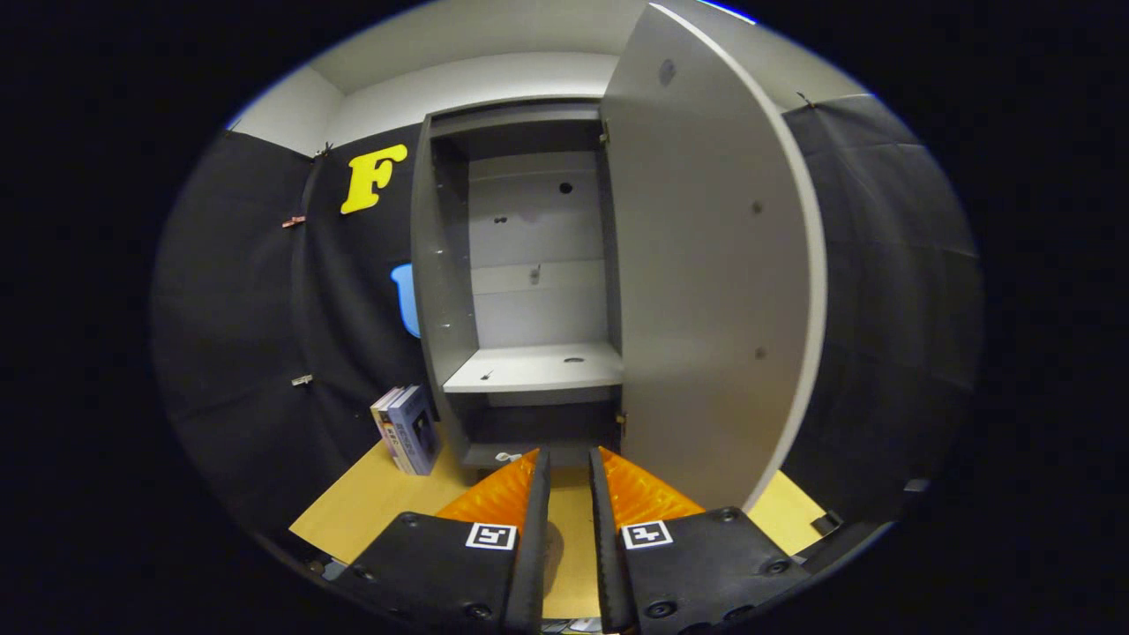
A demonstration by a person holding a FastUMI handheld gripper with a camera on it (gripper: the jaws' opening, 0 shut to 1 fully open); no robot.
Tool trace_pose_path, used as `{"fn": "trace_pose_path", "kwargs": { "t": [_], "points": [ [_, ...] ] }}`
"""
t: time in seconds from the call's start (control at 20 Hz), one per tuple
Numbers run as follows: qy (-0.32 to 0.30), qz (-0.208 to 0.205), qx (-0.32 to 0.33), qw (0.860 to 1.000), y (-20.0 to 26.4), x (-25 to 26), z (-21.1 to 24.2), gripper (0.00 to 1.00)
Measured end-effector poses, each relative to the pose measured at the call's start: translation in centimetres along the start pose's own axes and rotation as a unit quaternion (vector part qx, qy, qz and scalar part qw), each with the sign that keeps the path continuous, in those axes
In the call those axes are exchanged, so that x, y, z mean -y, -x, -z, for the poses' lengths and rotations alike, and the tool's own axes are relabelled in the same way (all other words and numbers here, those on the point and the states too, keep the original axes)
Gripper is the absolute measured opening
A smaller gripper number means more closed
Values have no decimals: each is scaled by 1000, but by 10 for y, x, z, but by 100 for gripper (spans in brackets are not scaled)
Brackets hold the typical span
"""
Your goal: Open the shoe cabinet door, grab the shoes and put them into the shoe cabinet, then close the shoe cabinet door.
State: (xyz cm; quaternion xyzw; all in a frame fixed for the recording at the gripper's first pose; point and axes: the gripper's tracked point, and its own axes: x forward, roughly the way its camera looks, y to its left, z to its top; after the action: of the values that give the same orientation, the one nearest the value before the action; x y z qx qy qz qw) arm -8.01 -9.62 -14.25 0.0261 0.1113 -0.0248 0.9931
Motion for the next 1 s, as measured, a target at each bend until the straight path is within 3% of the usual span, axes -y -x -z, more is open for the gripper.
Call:
{"fn": "trace_pose_path", "kwargs": {
  "t": [0.55, 1.0],
  "points": [
    [0, -17, -166, 986, -64, -53, 180, 29],
    [18, 8, -295, 955, -85, -62, 314, 29]
  ]
}}
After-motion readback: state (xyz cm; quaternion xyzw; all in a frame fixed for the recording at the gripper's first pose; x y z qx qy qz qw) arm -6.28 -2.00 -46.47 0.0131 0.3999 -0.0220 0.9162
